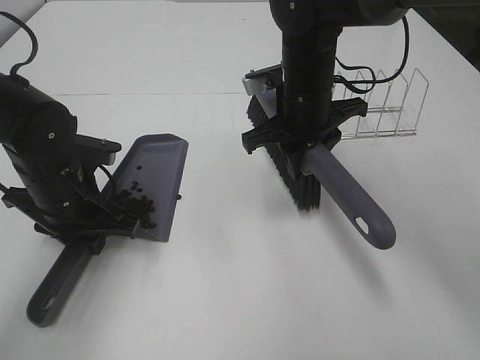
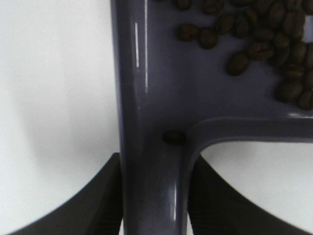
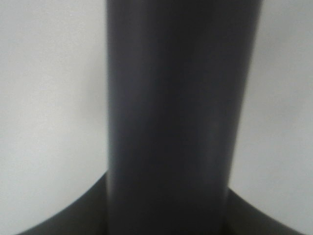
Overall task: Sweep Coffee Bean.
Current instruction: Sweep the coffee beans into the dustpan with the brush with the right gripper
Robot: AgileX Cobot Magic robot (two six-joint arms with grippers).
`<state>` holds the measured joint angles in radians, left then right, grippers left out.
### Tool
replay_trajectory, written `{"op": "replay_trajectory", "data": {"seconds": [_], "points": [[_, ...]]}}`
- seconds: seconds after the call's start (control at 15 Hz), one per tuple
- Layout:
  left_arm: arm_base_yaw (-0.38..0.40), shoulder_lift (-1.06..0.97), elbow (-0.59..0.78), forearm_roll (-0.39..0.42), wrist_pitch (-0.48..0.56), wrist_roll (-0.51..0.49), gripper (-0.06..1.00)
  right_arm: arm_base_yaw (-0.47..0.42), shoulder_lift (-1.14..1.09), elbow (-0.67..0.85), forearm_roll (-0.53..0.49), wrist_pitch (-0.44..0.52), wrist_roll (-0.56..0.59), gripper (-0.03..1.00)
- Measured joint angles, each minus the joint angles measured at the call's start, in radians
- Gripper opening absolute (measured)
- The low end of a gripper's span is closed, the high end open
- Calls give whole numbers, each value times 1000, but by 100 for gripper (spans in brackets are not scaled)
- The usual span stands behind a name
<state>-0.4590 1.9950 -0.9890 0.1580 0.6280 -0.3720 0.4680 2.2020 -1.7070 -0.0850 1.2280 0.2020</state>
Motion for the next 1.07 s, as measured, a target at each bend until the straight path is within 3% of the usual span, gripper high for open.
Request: {"op": "replay_trajectory", "data": {"seconds": [0.2, 0.4, 0.73, 1.07], "points": [[0, 0, 0, 0, 0, 5, 32, 0, 16, -1, 18, -5, 22, 28], [0, 0, 0, 0, -1, 16, 32, 7, 98, -55, 129, -18, 26, 28], [0, 0, 0, 0, -2, 22, 32, 108, 190, -168, 176, -28, 27, 28], [0, 0, 0, 0, -3, 30, 32, 185, 291, -339, 389, -23, 17, 28]]}}
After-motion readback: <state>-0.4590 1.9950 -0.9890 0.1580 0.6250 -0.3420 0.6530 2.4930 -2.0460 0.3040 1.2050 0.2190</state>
